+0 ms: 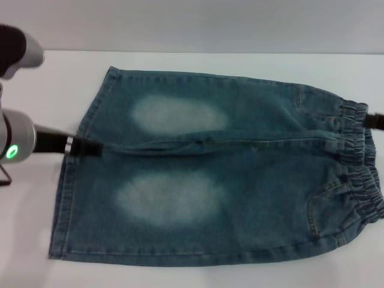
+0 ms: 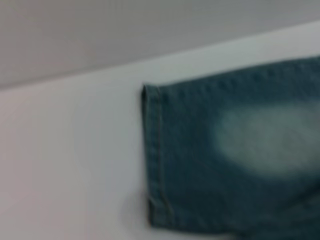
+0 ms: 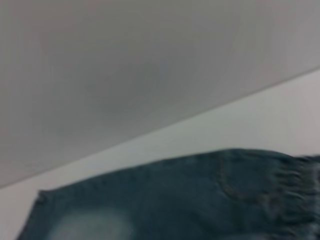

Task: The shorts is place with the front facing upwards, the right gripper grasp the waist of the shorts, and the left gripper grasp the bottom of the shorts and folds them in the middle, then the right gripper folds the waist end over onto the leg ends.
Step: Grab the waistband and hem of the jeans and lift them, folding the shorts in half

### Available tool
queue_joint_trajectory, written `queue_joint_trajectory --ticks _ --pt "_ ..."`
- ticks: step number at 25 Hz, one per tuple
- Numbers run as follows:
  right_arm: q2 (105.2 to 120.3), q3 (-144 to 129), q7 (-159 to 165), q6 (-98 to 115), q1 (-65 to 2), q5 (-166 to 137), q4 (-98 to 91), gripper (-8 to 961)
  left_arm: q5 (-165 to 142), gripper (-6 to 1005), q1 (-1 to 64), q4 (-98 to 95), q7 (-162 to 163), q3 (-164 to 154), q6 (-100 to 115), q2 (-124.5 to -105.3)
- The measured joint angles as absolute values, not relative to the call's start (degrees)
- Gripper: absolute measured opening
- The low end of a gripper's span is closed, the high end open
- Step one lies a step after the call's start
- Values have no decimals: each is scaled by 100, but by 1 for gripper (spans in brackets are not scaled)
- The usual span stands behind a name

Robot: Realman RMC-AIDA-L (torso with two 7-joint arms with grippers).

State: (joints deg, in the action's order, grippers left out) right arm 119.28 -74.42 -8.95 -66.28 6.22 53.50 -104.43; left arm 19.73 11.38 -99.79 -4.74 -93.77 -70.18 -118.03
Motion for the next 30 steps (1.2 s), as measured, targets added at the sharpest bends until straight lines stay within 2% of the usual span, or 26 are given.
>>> queue_joint_trajectory --ticks 12,30 --pt "11918 -6753 -1167 -7196 909 5241 -10422 821 1964 833 641 -10572 -25 -9701 -8335 -11808" --pt "11895 -6307 -1581 -7175 660 5080 -9956 822 1431 833 1354 -10115 1244 -10414 -9314 -11830"
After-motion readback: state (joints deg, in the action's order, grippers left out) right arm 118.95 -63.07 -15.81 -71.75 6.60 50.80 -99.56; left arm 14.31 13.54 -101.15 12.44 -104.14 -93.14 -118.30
